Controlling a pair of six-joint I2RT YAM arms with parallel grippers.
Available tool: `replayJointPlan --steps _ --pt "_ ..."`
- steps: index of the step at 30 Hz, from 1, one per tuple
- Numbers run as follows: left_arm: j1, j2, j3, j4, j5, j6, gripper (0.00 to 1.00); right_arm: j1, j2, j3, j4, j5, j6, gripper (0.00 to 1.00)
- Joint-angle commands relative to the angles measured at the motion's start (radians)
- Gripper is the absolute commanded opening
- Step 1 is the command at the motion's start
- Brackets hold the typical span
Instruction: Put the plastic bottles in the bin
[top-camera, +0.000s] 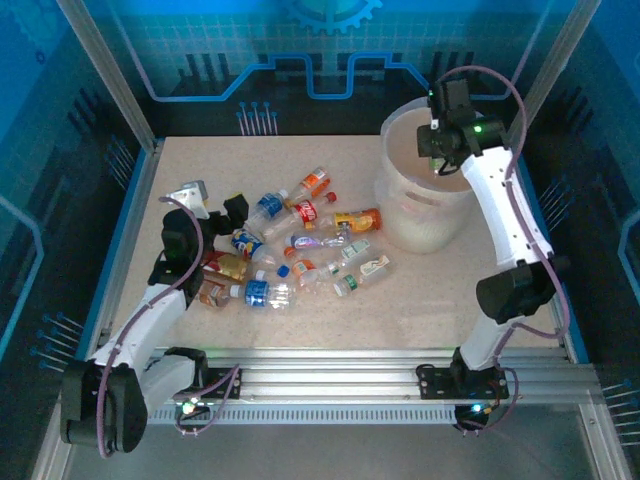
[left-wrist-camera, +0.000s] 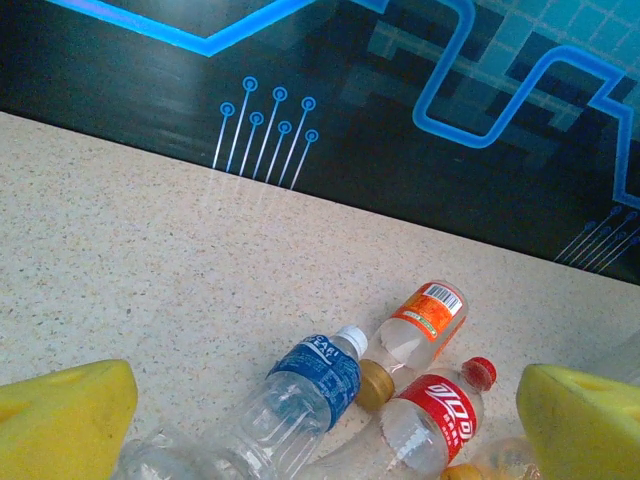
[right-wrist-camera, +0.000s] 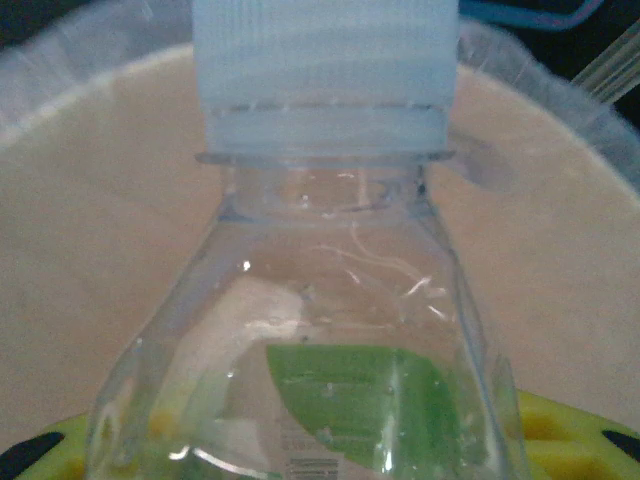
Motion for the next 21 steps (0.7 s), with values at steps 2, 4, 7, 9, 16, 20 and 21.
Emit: replayJointPlan --steps 2,4,7,9,16,20,21 --pt "-0.007 -0.016 0.02 -0.009 0.016 0.01 0.99 -0.014 0.049 -0.027 -0.003 0.06 -0.011 0.44" --pt "-0.007 -0.016 0.021 -0.011 0.015 0.011 0.99 -0.015 0.066 -0.03 -0.007 0.07 -0.011 0.44" --pt "-0.007 -0.016 0.02 -0.011 0.015 0.013 0.99 -0.021 0.095 -0.028 -0.022 0.08 -0.009 0.45" --pt "-0.007 -0.016 0.019 -0.012 0.015 0.013 0.99 -0.03 0.112 -0.029 -0.034 0.082 -0.002 0.45" --pt "-0.007 -0.016 0.02 -0.018 0.014 0.021 0.99 -0.087 0.16 -0.051 -0.047 0.026 0.012 0.49" --pt "-0.007 -0.016 0.019 -0.017 0.012 0.022 0.99 -0.123 0.191 -0.066 -0.049 -0.021 0.016 0.52" --pt "-0.007 -0.016 0.019 -0.019 0.01 0.022 0.99 -0.13 0.199 -0.07 -0.049 -0.028 0.017 0.52"
